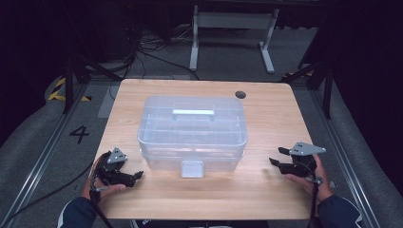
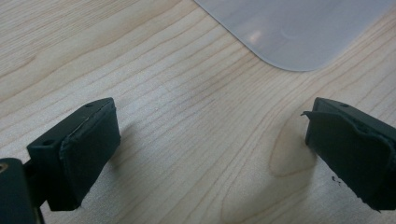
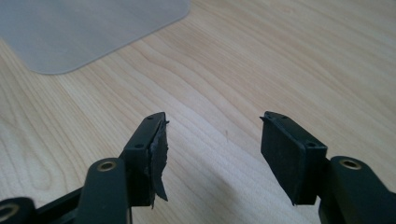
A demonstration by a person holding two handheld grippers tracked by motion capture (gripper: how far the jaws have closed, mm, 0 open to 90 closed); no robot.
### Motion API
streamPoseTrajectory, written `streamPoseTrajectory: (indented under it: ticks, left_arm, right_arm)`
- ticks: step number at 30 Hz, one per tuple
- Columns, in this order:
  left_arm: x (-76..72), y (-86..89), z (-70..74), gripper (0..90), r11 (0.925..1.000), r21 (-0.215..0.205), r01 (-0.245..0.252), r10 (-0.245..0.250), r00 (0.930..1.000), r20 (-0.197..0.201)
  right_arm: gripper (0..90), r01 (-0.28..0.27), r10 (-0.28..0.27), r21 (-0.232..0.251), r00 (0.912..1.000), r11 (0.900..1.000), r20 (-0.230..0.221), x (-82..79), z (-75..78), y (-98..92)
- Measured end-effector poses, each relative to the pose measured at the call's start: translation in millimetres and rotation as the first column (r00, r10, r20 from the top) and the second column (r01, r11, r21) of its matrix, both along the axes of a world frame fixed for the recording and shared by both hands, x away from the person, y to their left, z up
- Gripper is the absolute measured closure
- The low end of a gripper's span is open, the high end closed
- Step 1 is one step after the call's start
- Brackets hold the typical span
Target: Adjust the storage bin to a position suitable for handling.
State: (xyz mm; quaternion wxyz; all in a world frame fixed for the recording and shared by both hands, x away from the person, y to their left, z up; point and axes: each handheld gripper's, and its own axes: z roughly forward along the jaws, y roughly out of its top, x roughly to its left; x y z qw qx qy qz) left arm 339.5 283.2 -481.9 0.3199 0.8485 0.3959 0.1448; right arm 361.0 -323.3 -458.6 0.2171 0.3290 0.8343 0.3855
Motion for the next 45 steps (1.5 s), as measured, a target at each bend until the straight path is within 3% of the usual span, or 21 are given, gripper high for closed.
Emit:
streamPoseTrajectory:
  ticks: [3, 8, 10, 12, 19, 33, 45]
  left_arm:
    - [0.6, 0.6, 0.1, 3.6, 1.0000, 0.002, 0.006, -0.006, 1.0000, 0.000]
    - [-0.5, 0.5, 0.2, 3.9, 1.0000, 0.003, -0.003, 0.003, 1.0000, 0.003]
    - [-0.8, 1.2, 0.2, 4.6, 1.0000, 0.007, -0.004, 0.004, 0.9999, 0.014]
    - [-0.7, 1.3, 0.3, 4.7, 1.0000, 0.007, -0.003, 0.003, 0.9999, 0.014]
    - [2.7, 1.0, 0.2, 4.0, 0.9999, 0.001, 0.012, -0.012, 0.9999, 0.001]
    - [11.0, -0.3, 0.4, 3.7, 0.9996, 0.009, 0.025, -0.025, 0.9996, 0.009]
    - [10.9, -0.3, 0.4, 3.8, 0.9997, 0.012, 0.023, -0.023, 0.9996, 0.013]
  right_arm:
    - [40.0, -0.012, 0.012, 0.001, 0.9998, 1.000, 0.018, -0.5, 1.0, 0.1]
    - [35.2, 0.013, -0.012, 0.057, 0.9997, 0.998, -0.023, 1.4, -2.0, -6.5]
    - [32.3, 0.025, -0.025, 0.044, 0.9995, 0.999, -0.021, 0.2, -2.3, -2.1]
    - [29.2, 0.032, -0.029, 0.054, 0.9982, 0.998, -0.053, 0.9, 0.2, 3.6]
    - [29.9, 0.069, -0.067, 0.084, 0.9975, 0.994, -0.022, -4.9, 13.0, 11.9]
    - [33.5, -0.034, 0.028, 0.100, 0.9979, 0.994, 0.059, -1.2, 61.8, 44.4]
    - [35.5, -0.121, 0.102, 0.116, 0.9823, 0.986, 0.157, 15.8, 120.5, 72.4]
